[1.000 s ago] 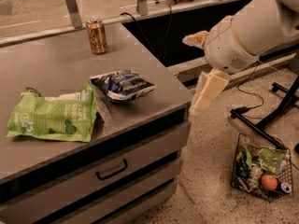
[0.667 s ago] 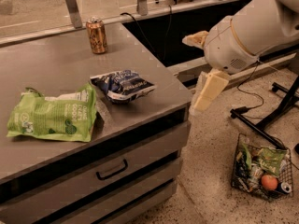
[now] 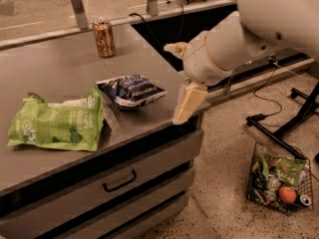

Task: Move blue chip bag near orange can

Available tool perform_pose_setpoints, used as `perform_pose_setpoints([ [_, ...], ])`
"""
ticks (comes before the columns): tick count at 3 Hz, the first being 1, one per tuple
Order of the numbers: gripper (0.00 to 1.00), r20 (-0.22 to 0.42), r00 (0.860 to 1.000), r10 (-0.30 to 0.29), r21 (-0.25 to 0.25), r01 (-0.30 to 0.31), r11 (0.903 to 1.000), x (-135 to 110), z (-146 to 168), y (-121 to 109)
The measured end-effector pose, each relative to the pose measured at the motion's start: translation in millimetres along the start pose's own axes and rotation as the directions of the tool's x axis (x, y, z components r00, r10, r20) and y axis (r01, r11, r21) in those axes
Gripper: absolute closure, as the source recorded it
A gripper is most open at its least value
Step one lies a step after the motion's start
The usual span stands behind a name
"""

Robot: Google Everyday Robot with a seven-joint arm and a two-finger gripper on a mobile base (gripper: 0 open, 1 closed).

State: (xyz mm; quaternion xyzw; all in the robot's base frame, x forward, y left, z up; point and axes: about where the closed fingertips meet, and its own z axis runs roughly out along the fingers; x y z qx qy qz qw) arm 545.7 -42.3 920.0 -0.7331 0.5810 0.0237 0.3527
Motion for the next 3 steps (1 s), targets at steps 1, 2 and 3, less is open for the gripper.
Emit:
perform_pose_setpoints([
  [1, 0.00, 0.014, 0.998, -0.058, -0.028, 0.059, 0.9979, -9.9, 43.0, -10.1],
  [2, 0.07, 0.039, 0.997, -0.067, -0.051, 0.069, 0.9964, -14.2, 72.2, -10.9],
  [3, 0.30, 0.099, 0.995, -0.029, -0.063, 0.035, 0.9974, -21.0, 87.9, -11.0],
])
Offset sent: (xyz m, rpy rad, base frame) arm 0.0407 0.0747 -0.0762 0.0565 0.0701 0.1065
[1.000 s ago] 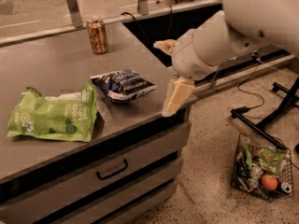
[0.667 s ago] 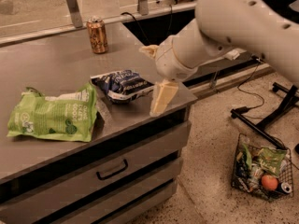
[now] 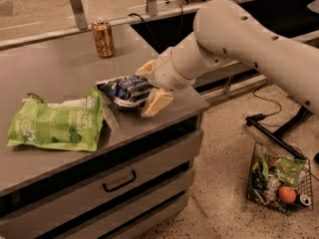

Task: Move blue chip bag near orange can

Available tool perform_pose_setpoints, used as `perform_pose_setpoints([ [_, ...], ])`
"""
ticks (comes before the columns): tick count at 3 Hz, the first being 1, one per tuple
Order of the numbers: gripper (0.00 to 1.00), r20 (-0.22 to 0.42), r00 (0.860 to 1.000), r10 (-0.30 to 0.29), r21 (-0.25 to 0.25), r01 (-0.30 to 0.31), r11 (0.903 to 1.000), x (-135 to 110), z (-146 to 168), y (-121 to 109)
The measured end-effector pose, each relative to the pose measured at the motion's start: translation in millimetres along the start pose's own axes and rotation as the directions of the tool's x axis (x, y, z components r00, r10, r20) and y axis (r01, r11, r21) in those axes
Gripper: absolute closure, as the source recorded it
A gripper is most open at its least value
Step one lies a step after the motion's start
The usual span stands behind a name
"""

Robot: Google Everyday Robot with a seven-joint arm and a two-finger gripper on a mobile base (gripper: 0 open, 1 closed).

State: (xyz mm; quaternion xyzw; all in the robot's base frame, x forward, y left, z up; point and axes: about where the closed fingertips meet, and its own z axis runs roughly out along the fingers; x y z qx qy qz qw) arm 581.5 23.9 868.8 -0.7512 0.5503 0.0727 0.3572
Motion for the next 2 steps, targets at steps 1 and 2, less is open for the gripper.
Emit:
perform_pose_setpoints([
  [1, 0.54, 0.075, 0.996, 0.052, -0.015, -0.051, 0.9986, -5.1, 7.0, -2.2],
  [2, 0.77, 0.159, 0.977, 0.139, -0.039, -0.134, 0.9901, -4.7, 11.0, -5.1],
])
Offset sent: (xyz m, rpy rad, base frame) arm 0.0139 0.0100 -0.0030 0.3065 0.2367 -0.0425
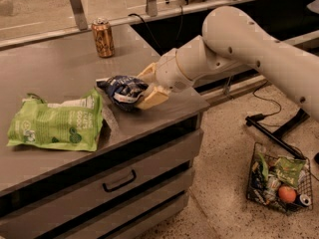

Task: Move blue chip bag near orange can

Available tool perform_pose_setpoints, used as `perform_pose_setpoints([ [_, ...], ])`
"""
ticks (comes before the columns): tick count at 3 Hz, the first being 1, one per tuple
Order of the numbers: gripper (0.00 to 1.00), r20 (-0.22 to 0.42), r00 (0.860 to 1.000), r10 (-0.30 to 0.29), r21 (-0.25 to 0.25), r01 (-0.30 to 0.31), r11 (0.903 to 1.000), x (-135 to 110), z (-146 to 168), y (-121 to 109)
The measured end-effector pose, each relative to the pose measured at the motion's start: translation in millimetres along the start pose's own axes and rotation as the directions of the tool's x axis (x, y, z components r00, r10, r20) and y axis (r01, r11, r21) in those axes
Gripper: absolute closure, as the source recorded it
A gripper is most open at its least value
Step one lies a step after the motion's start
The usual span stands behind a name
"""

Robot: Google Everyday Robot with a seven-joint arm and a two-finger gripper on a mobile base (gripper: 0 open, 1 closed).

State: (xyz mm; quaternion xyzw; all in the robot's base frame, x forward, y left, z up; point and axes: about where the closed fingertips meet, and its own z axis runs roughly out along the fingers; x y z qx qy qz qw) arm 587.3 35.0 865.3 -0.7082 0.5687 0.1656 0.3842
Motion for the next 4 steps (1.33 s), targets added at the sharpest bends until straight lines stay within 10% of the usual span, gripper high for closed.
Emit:
perform_pose_setpoints([
  [1, 0.99, 0.027, 0.995, 0.101, 0.013, -0.101, 0.9948, 10.0, -1.7, -8.5],
  [4, 1.00, -0.099, 0.980, 0.173, 0.234, -0.146, 0.9612, 45.2, -37.9, -82.5],
])
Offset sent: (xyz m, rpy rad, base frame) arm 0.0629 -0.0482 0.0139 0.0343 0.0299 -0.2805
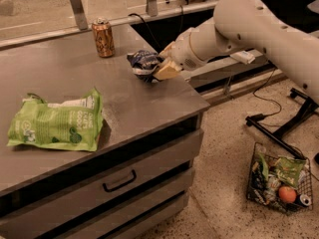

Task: Move blue chip bag near orange can

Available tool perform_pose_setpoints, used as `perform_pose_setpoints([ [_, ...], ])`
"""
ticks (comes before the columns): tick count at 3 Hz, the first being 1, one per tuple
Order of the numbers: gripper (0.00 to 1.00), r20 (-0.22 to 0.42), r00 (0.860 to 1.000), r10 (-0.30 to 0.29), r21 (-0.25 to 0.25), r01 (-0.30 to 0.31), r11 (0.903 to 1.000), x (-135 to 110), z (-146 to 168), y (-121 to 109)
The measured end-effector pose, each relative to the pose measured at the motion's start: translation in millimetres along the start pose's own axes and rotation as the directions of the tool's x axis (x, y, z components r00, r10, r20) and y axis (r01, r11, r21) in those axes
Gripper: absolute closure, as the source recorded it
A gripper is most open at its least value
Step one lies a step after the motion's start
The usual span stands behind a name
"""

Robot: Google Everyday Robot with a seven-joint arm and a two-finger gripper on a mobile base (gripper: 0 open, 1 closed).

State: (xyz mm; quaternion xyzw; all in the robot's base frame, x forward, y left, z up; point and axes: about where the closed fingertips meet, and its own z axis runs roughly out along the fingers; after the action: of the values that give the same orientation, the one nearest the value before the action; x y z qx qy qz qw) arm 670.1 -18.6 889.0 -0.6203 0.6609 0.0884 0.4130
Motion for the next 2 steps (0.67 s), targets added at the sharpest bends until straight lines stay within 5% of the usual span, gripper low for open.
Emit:
perform_pose_setpoints([
  [2, 1.00, 0.000, 0.996, -0.089, 0.143, 0.088, 0.9858, -11.5, 11.1, -58.2],
])
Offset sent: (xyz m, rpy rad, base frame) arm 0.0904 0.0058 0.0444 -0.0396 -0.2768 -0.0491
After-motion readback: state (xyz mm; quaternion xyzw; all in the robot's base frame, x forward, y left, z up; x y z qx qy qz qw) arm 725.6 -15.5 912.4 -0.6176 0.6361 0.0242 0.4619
